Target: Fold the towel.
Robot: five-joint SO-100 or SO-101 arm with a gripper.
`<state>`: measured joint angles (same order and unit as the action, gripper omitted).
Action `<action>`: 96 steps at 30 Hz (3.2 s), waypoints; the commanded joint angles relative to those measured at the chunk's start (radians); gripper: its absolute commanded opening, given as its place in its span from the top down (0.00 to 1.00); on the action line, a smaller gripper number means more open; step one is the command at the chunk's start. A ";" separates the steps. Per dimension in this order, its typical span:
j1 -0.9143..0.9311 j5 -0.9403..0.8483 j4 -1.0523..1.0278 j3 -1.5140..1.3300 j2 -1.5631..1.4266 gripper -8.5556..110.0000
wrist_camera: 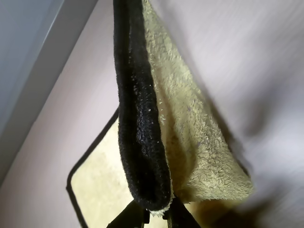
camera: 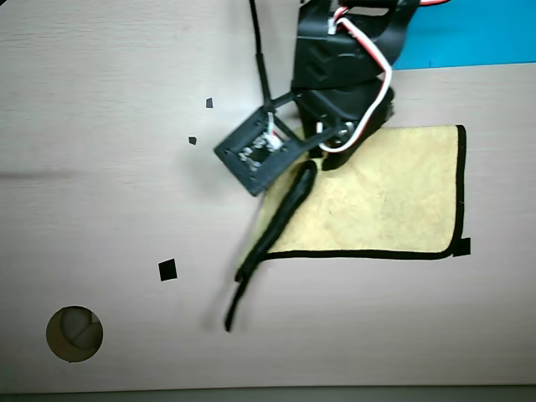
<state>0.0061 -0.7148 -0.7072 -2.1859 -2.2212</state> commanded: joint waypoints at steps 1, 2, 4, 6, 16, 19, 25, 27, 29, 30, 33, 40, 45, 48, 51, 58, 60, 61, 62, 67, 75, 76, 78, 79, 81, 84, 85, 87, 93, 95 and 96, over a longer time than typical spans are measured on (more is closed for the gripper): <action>-0.064 -0.043 -0.009 0.069 -0.058 0.93; -0.077 -0.048 -0.012 0.075 -0.058 0.93; -0.101 -0.049 -0.021 0.097 -0.046 0.93; -0.127 -0.044 -0.034 0.137 -0.015 0.93; -0.330 0.031 -0.127 0.403 0.183 0.93; -0.387 0.063 -0.152 0.446 0.218 0.93; -0.465 0.100 -0.164 0.371 0.227 0.93; -0.477 0.110 -0.163 0.330 0.227 0.93; -0.491 0.123 -0.155 0.291 0.229 0.93; -0.497 0.127 -0.150 0.276 0.232 0.93; -0.511 0.143 -0.135 0.232 0.244 0.93; -0.518 0.183 -0.087 0.179 0.279 0.93; -0.548 0.242 -0.055 0.195 0.325 0.93; -0.565 0.272 -0.034 0.196 0.345 0.93; -0.574 0.272 0.012 0.160 0.348 0.93; -0.572 0.212 0.021 0.117 0.331 0.92; -0.566 0.178 0.017 0.107 0.324 0.92; -0.563 0.160 0.011 0.107 0.324 0.91; -0.561 0.138 0.005 0.107 0.322 0.91; -0.549 0.038 -0.048 0.149 0.316 0.86; -0.549 -0.003 -0.107 0.207 0.301 0.81; -0.549 0.006 -0.118 0.213 0.291 0.81; -0.551 0.026 -0.152 0.229 0.270 0.81; -0.551 0.035 -0.169 0.235 0.258 0.81; -0.546 0.051 -0.196 0.241 0.229 0.81; -0.529 0.064 -0.236 0.244 0.186 0.82; -0.520 0.075 -0.250 0.245 0.173 0.82; -0.499 0.092 -0.275 0.244 0.160 0.82; -0.405 0.140 -0.276 0.153 0.140 0.88; -0.380 0.152 -0.275 0.135 0.140 0.90; -0.370 0.161 -0.275 0.130 0.141 0.90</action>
<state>-0.4034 -0.5875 -0.9787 -2.0647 -2.0402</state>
